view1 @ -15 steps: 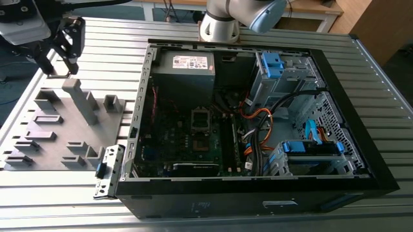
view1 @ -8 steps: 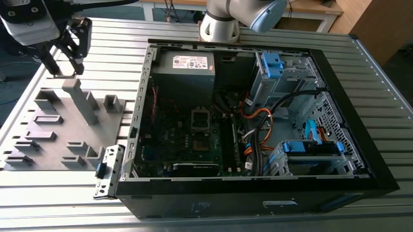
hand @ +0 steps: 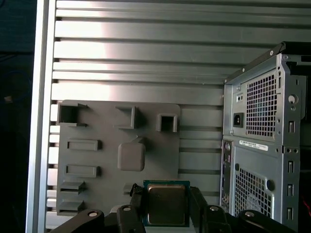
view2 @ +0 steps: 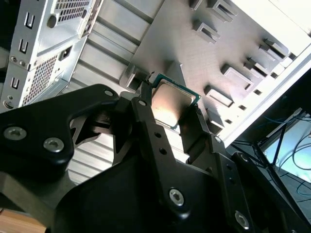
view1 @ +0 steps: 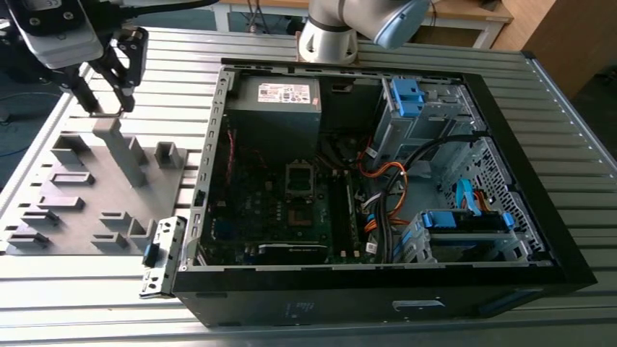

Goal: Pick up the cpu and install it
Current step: 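Pick up the cpu and move it towards the insertion slot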

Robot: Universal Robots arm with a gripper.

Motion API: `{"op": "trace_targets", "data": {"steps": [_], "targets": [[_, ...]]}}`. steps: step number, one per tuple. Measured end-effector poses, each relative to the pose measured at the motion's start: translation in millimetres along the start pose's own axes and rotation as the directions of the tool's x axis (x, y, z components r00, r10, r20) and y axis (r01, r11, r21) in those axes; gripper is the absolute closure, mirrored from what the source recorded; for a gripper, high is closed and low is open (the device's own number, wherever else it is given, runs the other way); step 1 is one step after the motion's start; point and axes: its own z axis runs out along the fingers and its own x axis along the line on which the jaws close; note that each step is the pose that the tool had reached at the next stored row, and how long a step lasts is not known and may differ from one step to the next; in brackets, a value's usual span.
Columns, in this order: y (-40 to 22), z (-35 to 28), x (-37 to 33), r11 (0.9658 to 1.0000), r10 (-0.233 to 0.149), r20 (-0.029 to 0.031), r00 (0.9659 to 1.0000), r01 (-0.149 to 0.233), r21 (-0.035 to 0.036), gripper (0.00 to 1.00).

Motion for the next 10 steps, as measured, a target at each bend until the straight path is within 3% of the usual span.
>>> {"op": "trace_targets", "data": {"steps": [10], "targets": [[-0.3,0.0,-11.9,1.0000,0.000,0.0000,1.0000,0.000,-0.0003,0.53]]}}
